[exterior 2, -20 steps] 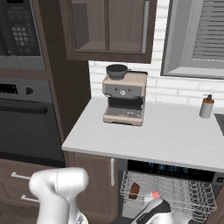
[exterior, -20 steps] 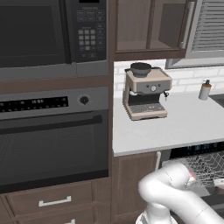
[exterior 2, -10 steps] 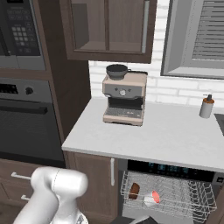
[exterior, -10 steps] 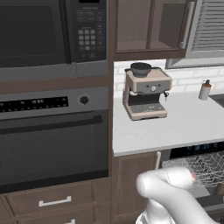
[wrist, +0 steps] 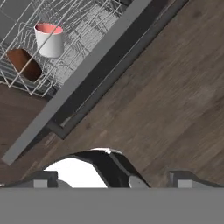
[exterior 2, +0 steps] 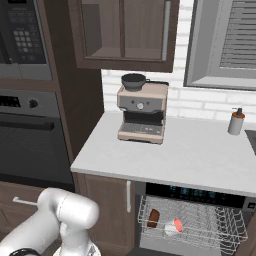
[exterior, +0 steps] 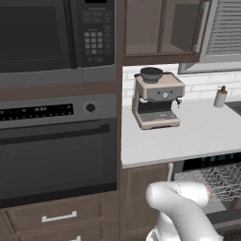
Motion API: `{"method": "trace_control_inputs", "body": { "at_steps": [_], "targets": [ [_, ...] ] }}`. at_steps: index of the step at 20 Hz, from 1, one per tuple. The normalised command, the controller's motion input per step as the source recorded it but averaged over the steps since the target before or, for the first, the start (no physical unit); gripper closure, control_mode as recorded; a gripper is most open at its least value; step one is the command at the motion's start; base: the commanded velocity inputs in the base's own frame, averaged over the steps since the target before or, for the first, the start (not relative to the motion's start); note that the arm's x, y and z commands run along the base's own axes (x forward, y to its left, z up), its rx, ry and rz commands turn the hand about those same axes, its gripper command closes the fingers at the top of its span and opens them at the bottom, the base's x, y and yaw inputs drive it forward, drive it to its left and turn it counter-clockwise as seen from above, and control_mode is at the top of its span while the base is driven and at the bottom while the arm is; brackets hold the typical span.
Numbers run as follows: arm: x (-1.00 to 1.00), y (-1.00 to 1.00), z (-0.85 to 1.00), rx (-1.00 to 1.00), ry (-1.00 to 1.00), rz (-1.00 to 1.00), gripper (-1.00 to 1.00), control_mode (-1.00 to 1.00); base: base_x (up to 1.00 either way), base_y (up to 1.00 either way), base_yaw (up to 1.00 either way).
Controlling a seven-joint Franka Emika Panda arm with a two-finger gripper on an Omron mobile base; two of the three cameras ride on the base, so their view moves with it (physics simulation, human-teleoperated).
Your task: Pick up the cup and bowl from the counter, place them in the dishwasher, and close the dishwasher door.
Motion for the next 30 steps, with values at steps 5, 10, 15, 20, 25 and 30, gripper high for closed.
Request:
{"method": "trace_control_inputs", "body": {
  "at_steps": [5, 10, 15, 20, 25, 30],
  "targets": [
    [-0.86, 0.02, -0.73, 0.18, -0.05, -0.13, -1.0, -1.0, 0.0, 0.0, 0.0],
    [0.1, 0.39, -0.92, 0.2, -0.22, -0.23, -1.0, -1.0, 0.0, 0.0, 0.0],
    [0.81, 0.17, -0.65, 0.2, -0.12, -0.23, -1.0, -1.0, 0.0, 0.0, 0.0],
    [0.92, 0.03, -0.74, 0.13, -0.03, -0.23, -1.0, -1.0, 0.0, 0.0, 0.0],
    [1.0, 0.0, -0.93, 0.01, 0.09, -0.18, -1.0, -1.0, 0.0, 0.0, 0.0],
    [1.0, 0.0, -0.43, 0.06, 0.0, -0.15, -1.0, -1.0, 0.0, 0.0, 0.0]
  ]
}}
